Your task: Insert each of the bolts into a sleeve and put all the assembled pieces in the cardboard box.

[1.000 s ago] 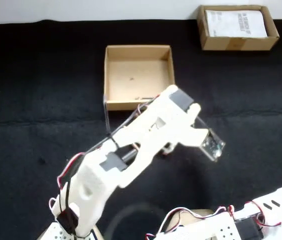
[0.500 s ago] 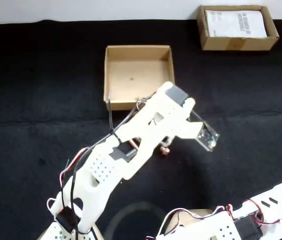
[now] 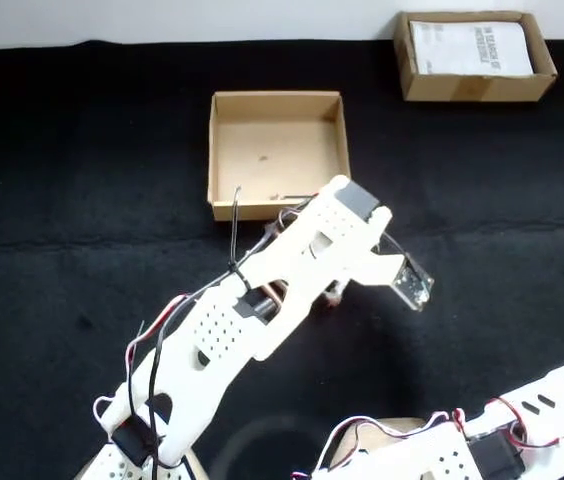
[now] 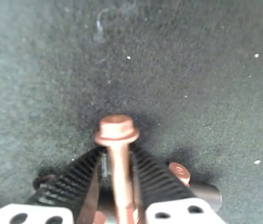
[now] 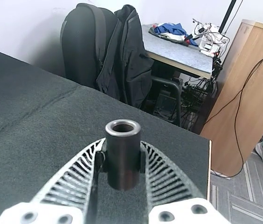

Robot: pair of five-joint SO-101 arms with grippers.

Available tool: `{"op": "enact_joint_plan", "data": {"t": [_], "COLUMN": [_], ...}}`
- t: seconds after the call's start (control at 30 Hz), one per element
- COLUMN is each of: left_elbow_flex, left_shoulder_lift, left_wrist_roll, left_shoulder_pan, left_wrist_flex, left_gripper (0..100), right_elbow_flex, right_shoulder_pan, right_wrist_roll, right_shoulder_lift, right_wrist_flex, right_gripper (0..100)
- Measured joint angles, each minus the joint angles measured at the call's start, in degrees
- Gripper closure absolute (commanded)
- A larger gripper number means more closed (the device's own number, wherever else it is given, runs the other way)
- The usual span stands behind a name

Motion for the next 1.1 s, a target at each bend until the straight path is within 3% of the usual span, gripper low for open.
{"op": "enact_joint_plan", "data": {"t": [0.2,0.4,0.5,0.63,0.83,0.93,1.1], "left_elbow_flex": [-7.3,-16.8,-21.9,-29.4,-39.6,-39.6,-37.9], "left_shoulder_lift": [0.9,-3.1,-7.6,-13.5,-22.2,-30.7,-46.2], "left_wrist_roll": [10.1,32.4,44.7,53.0,73.6,78.8,80.4], "left_shoulder_pan": [0.6,1.0,1.1,1.1,-1.3,-4.1,-9.1], "left_wrist_flex": [-0.5,-0.7,-0.4,-0.4,-0.4,-0.3,-0.1], "left_gripper": [99,99,99,99,99,99,99], "right_elbow_flex": [0.0,0.0,0.0,0.0,-2.6,-5.8,-11.3], "right_shoulder_pan": [-1.9,-10.4,-17.7,-29.5,-50.5,-59.2,-67.4], "right_wrist_roll": [0.0,-4.2,-7.1,-10.8,-16.8,-18.1,-18.3], "right_shoulder_lift": [0.0,0.0,0.0,0.0,0.0,0.0,0.0], "right_wrist_flex": [0.0,4.1,7.3,13.8,19.5,19.8,22.8], "right_gripper": [99.1,99.1,99.1,99.1,99.1,99.1,99.1]}}
